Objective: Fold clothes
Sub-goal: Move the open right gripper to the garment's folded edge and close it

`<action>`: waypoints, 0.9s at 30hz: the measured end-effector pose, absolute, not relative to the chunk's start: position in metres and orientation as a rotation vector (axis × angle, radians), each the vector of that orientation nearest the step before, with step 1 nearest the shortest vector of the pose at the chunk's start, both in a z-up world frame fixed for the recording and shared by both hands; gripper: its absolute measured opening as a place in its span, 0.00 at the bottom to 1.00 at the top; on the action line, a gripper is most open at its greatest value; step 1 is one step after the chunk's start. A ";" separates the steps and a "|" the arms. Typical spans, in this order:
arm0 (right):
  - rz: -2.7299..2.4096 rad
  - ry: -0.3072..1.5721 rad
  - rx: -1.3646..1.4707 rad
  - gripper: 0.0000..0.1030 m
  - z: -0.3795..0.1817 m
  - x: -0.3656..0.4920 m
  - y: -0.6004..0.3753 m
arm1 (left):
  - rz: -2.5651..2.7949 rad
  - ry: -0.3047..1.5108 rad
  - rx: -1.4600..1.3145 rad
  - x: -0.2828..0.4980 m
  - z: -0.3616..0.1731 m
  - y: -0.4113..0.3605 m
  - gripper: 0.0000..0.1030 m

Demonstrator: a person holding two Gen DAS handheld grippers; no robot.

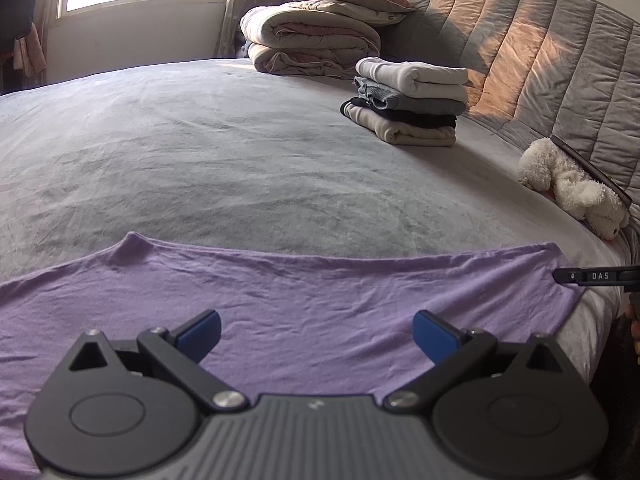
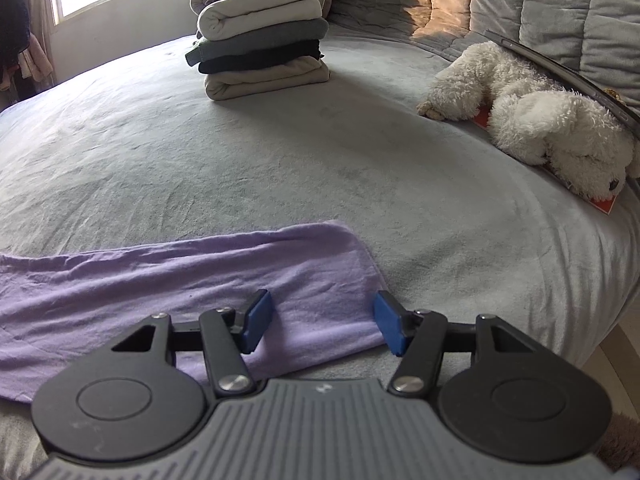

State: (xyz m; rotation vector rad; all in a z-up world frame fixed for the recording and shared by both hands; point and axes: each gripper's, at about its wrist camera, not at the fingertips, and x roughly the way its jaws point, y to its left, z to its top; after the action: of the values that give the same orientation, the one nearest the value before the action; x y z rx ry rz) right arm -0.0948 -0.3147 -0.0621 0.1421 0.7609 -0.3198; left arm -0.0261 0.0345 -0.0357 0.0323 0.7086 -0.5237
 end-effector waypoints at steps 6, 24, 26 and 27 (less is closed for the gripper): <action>-0.288 0.765 0.121 0.31 -0.060 -0.092 -0.309 | -0.515 0.715 0.017 -0.025 -0.036 0.039 0.99; -0.357 0.740 0.197 0.47 -0.054 -0.101 -0.332 | -0.512 0.735 0.011 -0.023 -0.037 0.043 0.96; -0.359 0.744 0.197 0.47 -0.057 -0.101 -0.332 | -0.513 0.740 0.009 -0.022 -0.038 0.043 0.95; -0.361 0.744 0.197 0.47 -0.059 -0.101 -0.332 | -0.514 0.742 0.008 -0.022 -0.038 0.043 0.95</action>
State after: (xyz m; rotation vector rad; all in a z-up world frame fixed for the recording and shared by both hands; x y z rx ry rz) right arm -0.1007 -0.3322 -0.0588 0.1968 0.7442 -0.3608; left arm -0.0220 0.0431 -0.0381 0.0081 0.7425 -0.5140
